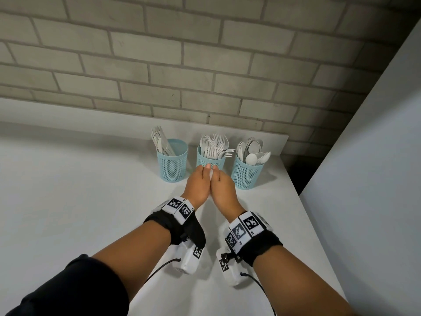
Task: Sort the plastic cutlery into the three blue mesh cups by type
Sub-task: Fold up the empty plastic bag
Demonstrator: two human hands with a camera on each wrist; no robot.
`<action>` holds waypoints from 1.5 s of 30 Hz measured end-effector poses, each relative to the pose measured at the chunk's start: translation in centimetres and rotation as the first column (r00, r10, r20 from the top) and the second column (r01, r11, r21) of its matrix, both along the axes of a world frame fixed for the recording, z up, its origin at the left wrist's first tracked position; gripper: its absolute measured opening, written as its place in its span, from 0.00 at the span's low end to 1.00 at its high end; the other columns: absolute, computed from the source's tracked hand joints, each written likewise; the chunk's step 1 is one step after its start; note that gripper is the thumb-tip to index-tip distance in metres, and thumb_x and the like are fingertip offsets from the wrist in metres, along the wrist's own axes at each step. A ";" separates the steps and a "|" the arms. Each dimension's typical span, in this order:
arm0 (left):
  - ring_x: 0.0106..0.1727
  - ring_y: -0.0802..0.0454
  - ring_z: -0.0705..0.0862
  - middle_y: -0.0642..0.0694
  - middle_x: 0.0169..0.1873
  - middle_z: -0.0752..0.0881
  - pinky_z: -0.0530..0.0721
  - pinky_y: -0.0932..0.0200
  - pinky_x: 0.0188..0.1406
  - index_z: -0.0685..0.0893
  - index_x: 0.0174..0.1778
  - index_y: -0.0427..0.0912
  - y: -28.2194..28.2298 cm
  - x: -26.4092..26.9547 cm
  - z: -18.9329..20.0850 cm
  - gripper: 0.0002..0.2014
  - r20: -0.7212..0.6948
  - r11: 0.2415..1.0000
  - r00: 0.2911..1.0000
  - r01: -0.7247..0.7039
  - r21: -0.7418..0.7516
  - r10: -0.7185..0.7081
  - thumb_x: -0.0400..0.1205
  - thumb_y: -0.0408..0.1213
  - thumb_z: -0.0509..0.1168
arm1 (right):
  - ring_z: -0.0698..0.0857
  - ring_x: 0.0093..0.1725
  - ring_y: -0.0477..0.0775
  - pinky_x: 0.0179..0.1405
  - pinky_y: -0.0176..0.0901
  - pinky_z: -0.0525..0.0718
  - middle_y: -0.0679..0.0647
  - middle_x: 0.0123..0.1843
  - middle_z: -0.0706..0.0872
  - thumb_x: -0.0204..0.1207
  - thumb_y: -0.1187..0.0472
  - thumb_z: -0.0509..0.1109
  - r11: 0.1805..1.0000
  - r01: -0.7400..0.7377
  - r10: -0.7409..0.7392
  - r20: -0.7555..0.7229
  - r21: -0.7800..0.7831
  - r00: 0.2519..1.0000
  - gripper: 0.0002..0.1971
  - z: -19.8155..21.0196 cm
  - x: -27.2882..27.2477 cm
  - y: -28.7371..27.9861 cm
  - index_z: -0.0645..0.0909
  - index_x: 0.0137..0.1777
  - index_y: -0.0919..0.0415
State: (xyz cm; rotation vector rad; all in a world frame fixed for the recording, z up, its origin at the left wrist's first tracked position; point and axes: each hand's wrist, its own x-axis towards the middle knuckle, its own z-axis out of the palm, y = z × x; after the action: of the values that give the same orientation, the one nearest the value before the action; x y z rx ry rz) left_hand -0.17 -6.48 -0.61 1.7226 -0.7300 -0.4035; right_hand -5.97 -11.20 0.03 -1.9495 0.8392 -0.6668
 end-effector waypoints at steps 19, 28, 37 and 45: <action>0.37 0.52 0.77 0.49 0.32 0.77 0.74 0.71 0.34 0.74 0.45 0.36 0.5 -0.9 -0.3 0.16 0.189 0.999 0.981 -0.030 -0.029 0.035 0.88 0.44 0.50 | 0.82 0.39 0.46 0.35 0.38 0.76 0.53 0.40 0.85 0.86 0.50 0.49 0.804 -0.088 -0.041 0.202 0.588 0.979 0.19 0.8 0.2 0.5 0.78 0.41 0.54; 0.62 0.43 0.69 0.42 0.60 0.70 0.66 0.47 0.61 0.74 0.59 0.43 1.2 -1.0 -0.1 0.26 0.592 0.861 0.803 -0.348 0.372 0.069 0.82 0.53 0.37 | 0.87 0.33 0.47 0.25 0.34 0.82 0.52 0.38 0.90 0.84 0.44 0.53 0.653 -0.179 -0.007 0.242 0.736 0.970 0.21 0.5 -0.4 0.3 0.83 0.54 0.56; 0.30 0.51 0.80 0.43 0.33 0.79 0.83 0.57 0.30 0.73 0.53 0.36 0.9 -1.5 0.2 0.18 -0.149 0.989 0.978 0.137 -0.054 -0.143 0.88 0.47 0.47 | 0.75 0.17 0.45 0.17 0.30 0.72 0.52 0.21 0.75 0.81 0.42 0.58 0.804 -0.093 -0.101 0.289 0.587 0.952 0.24 0.9 -0.6 -0.1 0.77 0.31 0.58; 0.40 0.60 0.81 0.52 0.41 0.80 0.84 0.63 0.38 0.71 0.61 0.41 3.2 -3.7 2.5 0.14 -0.126 0.978 0.970 0.204 -0.032 -0.207 0.88 0.45 0.48 | 0.78 0.23 0.51 0.22 0.36 0.76 0.54 0.26 0.78 0.83 0.44 0.57 0.621 -0.133 -0.276 0.375 0.772 0.885 0.20 1.2 -0.9 -0.7 0.78 0.38 0.57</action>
State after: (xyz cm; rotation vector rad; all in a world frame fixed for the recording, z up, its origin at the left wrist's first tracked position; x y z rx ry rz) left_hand -3.90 -3.23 1.84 1.5918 -0.8184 -0.6425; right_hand -6.90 -11.89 1.23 -0.8895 0.7268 -0.6245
